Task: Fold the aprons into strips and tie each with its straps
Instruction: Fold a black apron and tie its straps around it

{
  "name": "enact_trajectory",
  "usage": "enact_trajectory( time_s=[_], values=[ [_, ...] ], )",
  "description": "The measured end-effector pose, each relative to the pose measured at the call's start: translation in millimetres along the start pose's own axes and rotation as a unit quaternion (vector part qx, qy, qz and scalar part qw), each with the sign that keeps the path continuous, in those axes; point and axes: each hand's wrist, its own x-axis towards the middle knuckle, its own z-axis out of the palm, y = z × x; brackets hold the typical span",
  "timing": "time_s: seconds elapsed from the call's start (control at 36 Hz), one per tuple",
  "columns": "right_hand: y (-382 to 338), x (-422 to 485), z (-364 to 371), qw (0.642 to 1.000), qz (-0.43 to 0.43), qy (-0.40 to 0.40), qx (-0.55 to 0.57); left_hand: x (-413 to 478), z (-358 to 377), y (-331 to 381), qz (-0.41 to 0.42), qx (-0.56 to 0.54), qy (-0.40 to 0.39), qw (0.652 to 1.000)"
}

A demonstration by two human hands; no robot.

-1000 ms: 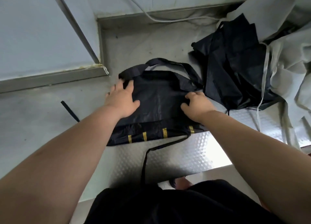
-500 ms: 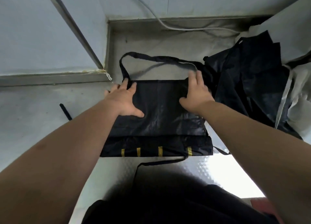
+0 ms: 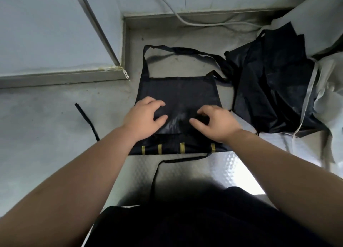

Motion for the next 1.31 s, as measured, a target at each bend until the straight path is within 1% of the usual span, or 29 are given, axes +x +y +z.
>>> enact_trajectory(
  time_s=[0.06, 0.11, 0.17, 0.22, 0.31, 0.36, 0.42, 0.47, 0.5, 0.61, 0.67, 0.75, 0.83, 0.92, 0.97, 1.03, 1.08, 1.17, 1.22, 1.31],
  values=[
    [2.3, -14.9, 13.0, 1.0, 0.001, 0.006, -0.024, -17.4, 8.0, -1.4, 0.026, -0.013, -0.002, 1.0],
    [5.3, -25.8, 23.1, 0.999, -0.004, 0.015, -0.05, -31.5, 16.2, -3.2, 0.056, -0.014, 0.025, 0.998],
    [4.9, -36.4, 34.3, 0.995, -0.03, 0.053, -0.08, -45.4, 23.6, -5.5, 0.091, -0.015, 0.047, 0.995],
    [3.9, -44.8, 41.8, 0.99, -0.037, 0.078, -0.114, -56.5, 30.5, -7.1, 0.127, -0.021, 0.051, 0.99],
    [-1.8, -51.6, 43.1, 0.989, -0.016, 0.017, -0.144, -64.7, 37.4, -7.8, 0.159, 0.006, 0.053, 0.986],
    [-1.2, -56.3, 40.5, 0.991, -0.009, 0.007, -0.136, -67.6, 36.0, -5.4, 0.137, 0.046, 0.013, 0.989],
    [-2.8, -63.8, 39.1, 0.99, 0.002, -0.024, -0.139, -71.2, 36.0, -6.7, 0.121, 0.099, -0.058, 0.986],
    [-3.7, -67.5, 38.1, 0.983, 0.006, -0.059, -0.171, -72.8, 34.9, -7.3, 0.128, 0.149, -0.093, 0.976],
    [-4.4, -68.1, 38.0, 0.982, 0.007, -0.066, -0.18, -72.6, 33.7, -6.7, 0.126, 0.156, -0.1, 0.975],
    [-5.8, -62.8, 34.4, 0.983, 0.009, -0.058, -0.175, -62.3, 24.2, -5.7, 0.111, 0.134, -0.106, 0.979],
    [-6.1, -59.0, 29.7, 0.984, 0.008, -0.062, -0.167, -53.5, 17.1, -6.8, 0.101, 0.104, -0.121, 0.982],
    [-5.0, -48.9, 18.0, 0.985, 0.02, -0.078, -0.15, -37.4, 4.4, -8.2, 0.048, 0.064, -0.159, 0.984],
    [-6.6, -32.7, 4.7, 0.984, 0.043, -0.109, -0.134, -21.8, -1.8, -5.4, 0.045, 0.112, -0.179, 0.977],
    [-9.8, -19.5, 0.0, 0.98, 0.045, -0.124, -0.149, -10.7, -1.1, -6.0, 0.017, 0.122, -0.165, 0.979],
    [-8.4, -12.3, 0.4, 0.975, 0.042, -0.117, -0.184, -2.6, 1.5, -8.5, 0.001, 0.16, -0.137, 0.978],
    [-3.6, -8.1, 3.0, 0.966, 0.054, -0.107, -0.231, 1.9, 5.6, -9.0, 0.013, 0.217, -0.101, 0.971],
    [2.7, -6.6, 4.9, 0.96, 0.066, -0.081, -0.26, 4.1, 11.0, -6.6, 0.03, 0.236, -0.059, 0.969],
    [4.8, -14.1, 10.7, 0.961, 0.025, -0.013, -0.274, -3.9, 18.8, -1.5, 0.075, 0.188, -0.004, 0.979],
    [6.6, -15.9, 16.3, 0.965, 0.001, -0.015, -0.261, -8.9, 26.8, -2.1, 0.102, 0.16, 0.006, 0.982],
    [7.7, -15.7, 15.4, 0.98, 0.016, -0.04, -0.192, -17.9, 32.1, 1.4, 0.066, 0.11, -0.007, 0.992]
  ],
)
